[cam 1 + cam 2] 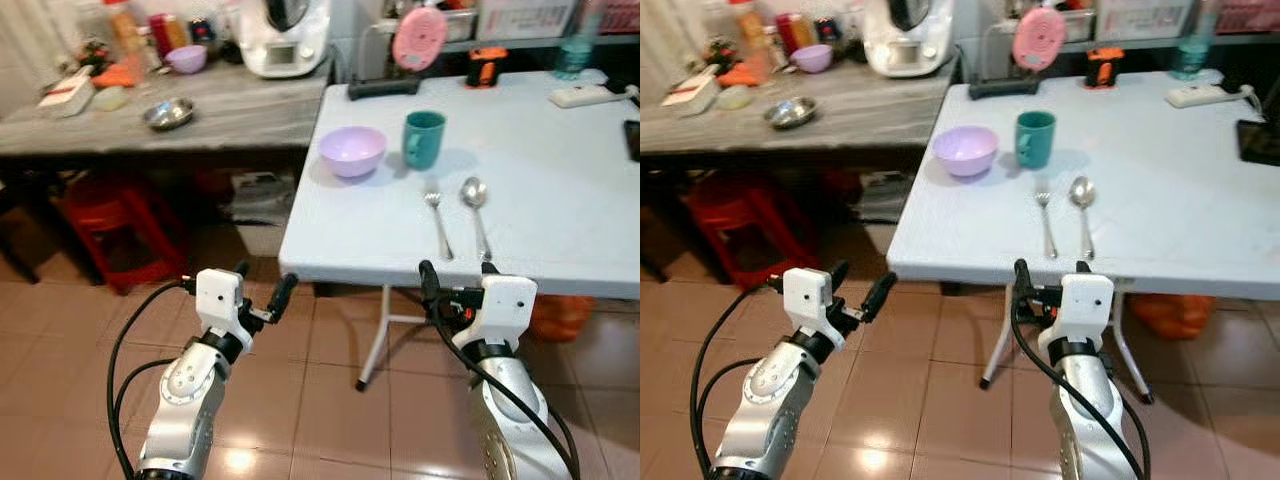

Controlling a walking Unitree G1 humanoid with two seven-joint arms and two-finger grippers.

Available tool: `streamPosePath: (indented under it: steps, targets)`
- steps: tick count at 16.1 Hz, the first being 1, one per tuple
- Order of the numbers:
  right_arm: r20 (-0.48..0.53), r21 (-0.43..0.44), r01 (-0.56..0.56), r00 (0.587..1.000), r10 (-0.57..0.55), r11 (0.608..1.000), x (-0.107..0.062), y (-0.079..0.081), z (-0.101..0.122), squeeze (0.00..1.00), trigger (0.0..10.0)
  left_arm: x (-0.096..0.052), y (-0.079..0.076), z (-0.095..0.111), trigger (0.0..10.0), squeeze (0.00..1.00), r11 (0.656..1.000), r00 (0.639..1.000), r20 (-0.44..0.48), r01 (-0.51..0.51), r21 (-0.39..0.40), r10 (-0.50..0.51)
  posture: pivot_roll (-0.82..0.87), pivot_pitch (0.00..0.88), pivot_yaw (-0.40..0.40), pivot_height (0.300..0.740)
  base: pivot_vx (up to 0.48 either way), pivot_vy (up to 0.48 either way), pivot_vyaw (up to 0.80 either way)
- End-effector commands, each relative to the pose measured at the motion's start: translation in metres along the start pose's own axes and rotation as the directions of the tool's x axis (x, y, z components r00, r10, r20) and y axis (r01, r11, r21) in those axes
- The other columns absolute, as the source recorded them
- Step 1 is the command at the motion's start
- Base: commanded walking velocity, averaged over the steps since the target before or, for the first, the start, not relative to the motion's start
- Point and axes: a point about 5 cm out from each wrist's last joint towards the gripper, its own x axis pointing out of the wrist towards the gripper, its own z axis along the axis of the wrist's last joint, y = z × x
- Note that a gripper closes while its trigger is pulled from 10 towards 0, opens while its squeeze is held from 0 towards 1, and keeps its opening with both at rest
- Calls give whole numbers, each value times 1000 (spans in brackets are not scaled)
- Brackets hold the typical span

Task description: Setting the table

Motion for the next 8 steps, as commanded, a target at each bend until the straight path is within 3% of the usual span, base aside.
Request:
streamPosePath:
  steps: [1, 3, 8]
  targets:
    - [23, 1, -7, 1000, 7, 1000, 1, 4, 5, 0, 10000, 0, 2, 5, 10000, 0, 1000, 1000, 9, 7, 8, -7, -87, 34, 128, 740, 420, 0, 738]
    - [23, 4, -5, 1000, 5, 1000, 2, 3, 5, 0, 10000, 0, 2, 5, 10000, 0, 1000, 1000, 9, 12, 5, -12, -87, 33, 129, 740, 452, 0, 756]
    - [49, -16, -18, 999, 19, 1000, 2, 5, 11, 0, 10000, 1, 0, 5, 10000, 0, 1000, 1000, 10, 26, -5, -26, -90, 32, 128, 740, 471, 0, 0]
